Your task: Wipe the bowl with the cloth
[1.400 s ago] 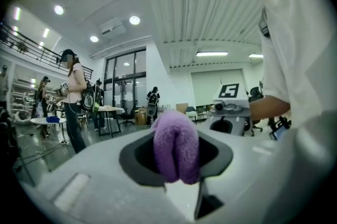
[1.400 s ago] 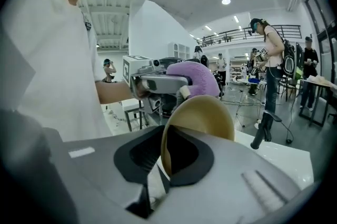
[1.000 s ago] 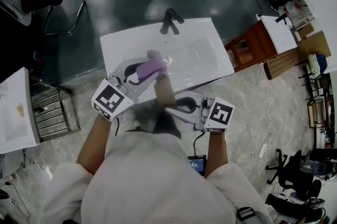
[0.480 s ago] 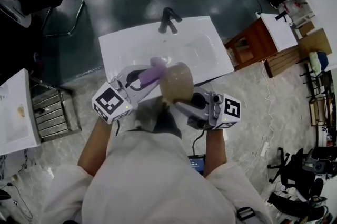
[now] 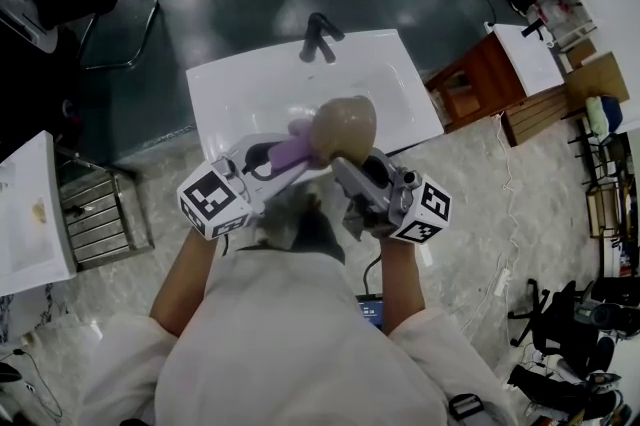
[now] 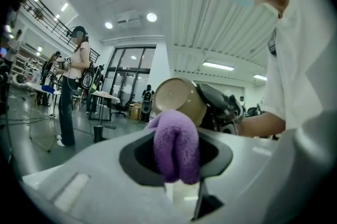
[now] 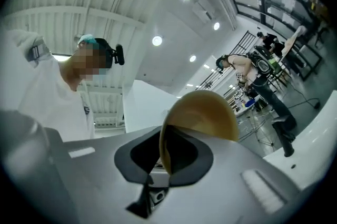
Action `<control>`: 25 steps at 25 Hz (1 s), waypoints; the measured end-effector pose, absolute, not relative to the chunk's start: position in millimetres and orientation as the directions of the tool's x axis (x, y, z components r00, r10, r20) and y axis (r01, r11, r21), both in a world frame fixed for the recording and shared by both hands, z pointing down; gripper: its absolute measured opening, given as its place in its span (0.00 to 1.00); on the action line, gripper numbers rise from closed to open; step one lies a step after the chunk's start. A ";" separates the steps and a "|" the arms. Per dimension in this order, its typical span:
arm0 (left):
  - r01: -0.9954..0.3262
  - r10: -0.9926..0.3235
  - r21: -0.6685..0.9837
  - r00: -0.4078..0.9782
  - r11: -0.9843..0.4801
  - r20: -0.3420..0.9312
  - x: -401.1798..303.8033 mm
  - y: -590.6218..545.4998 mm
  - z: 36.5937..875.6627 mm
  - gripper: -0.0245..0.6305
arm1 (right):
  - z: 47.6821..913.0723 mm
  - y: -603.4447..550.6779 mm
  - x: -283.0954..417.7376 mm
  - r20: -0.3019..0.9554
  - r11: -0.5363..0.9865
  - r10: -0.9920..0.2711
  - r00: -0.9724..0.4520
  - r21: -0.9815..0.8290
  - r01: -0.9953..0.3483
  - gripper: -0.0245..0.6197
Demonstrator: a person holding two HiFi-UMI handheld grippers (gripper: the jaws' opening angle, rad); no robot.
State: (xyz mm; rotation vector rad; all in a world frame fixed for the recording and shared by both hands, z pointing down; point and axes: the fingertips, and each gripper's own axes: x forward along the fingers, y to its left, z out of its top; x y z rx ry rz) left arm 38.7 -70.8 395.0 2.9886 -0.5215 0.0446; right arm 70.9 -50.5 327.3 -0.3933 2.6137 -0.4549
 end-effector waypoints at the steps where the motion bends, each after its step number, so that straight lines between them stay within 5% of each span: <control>1: -0.335 -0.332 0.101 0.942 -0.937 0.043 40.3 -69.1 395.0 0.21 | 329.2 -57.9 71.9 -0.378 0.888 -0.387 -0.841 -0.397 -0.231 0.07; 10: -0.379 -0.378 -0.002 0.924 -0.925 0.059 43.0 -66.1 384.2 0.21 | 373.1 -85.7 62.6 -0.067 0.794 -0.573 -0.817 -0.292 -0.533 0.06; 25: -0.437 -0.513 -0.344 0.841 -0.831 0.171 28.9 -75.8 372.2 0.21 | 395.1 -64.1 45.5 0.133 0.878 -0.430 -0.893 -0.171 -0.448 0.06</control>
